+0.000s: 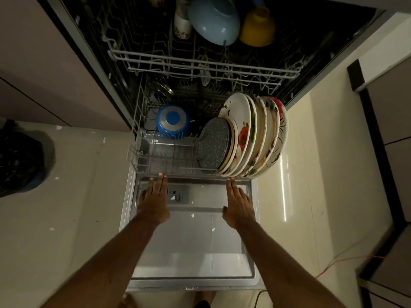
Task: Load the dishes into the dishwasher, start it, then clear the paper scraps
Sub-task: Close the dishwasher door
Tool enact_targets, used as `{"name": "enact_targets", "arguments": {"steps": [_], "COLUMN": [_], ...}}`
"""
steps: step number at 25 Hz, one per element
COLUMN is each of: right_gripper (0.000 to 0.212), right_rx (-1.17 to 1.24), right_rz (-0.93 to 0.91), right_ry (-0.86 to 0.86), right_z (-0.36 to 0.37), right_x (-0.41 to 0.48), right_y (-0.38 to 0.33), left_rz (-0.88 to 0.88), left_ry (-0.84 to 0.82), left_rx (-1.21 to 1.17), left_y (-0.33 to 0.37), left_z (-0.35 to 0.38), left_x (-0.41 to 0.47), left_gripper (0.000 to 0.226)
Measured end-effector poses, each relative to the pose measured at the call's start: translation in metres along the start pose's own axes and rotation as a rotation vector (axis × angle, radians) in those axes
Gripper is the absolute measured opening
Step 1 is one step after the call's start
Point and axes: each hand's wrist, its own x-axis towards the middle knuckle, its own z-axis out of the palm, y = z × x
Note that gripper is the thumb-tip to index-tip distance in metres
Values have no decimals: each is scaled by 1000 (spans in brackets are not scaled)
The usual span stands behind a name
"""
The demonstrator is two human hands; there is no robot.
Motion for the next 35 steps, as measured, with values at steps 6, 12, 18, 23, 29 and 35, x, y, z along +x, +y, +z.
{"name": "enact_targets", "arguments": {"steps": [6, 12, 18, 23, 29, 35], "right_gripper": [108, 112, 106, 106, 102, 111], "right_rx": [-29, -5, 48, 8, -19, -78], "right_rz": [-32, -10, -17, -38, -45, -92], "right_ry": [64, 104, 189, 236, 268, 259], "right_z": [-27, -35, -58, -66, -75, -69], "right_x": [61, 92, 136, 168, 193, 201], "right_y": [0, -7, -15, -14, -13, 1], "left_rz": [-9, -28, -27, -44, -18, -19], "left_ry": [31, 86, 123, 140, 137, 107], "left_rx": [17, 44, 70, 124, 225, 284], "left_y": [7, 13, 17, 23, 16, 17], "left_z": [-31, -49, -80, -95, -117, -123], "left_x": [59, 91, 133, 160, 179, 178], "left_gripper": [133, 124, 125, 123, 118, 113]}}
